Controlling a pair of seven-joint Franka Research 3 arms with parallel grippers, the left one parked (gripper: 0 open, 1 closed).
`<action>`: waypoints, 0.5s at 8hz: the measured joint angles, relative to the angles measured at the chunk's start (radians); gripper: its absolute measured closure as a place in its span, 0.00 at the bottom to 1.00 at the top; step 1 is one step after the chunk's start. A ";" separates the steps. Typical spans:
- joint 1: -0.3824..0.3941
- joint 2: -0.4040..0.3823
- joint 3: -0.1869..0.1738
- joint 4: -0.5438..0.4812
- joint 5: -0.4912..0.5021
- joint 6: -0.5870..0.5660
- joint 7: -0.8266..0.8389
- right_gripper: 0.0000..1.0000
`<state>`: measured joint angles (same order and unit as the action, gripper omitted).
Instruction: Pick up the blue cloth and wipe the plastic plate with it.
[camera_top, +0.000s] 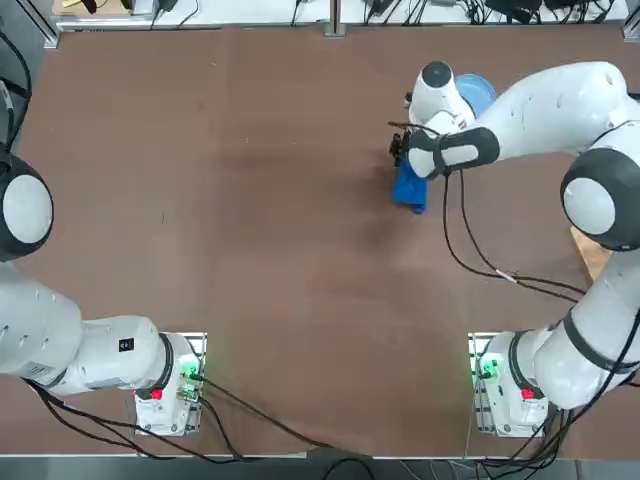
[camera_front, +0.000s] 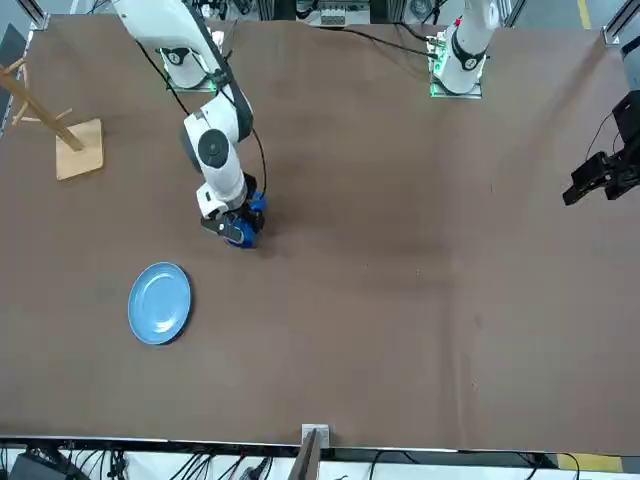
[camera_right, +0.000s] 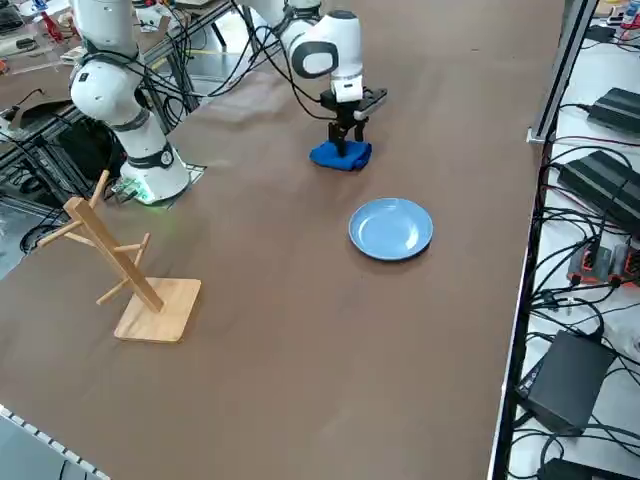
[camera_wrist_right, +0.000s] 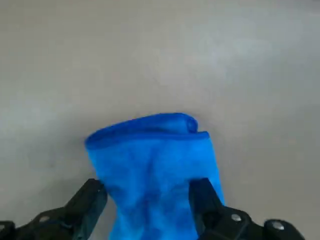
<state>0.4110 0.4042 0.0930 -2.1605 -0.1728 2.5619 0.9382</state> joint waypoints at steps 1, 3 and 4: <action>-0.001 0.002 -0.001 -0.003 -0.012 0.004 0.002 0.00; -0.006 0.007 -0.002 -0.003 -0.045 0.006 0.004 0.09; -0.013 0.009 0.000 -0.003 -0.063 0.006 0.004 0.14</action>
<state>0.3983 0.4133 0.0926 -2.1638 -0.2359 2.5680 0.9424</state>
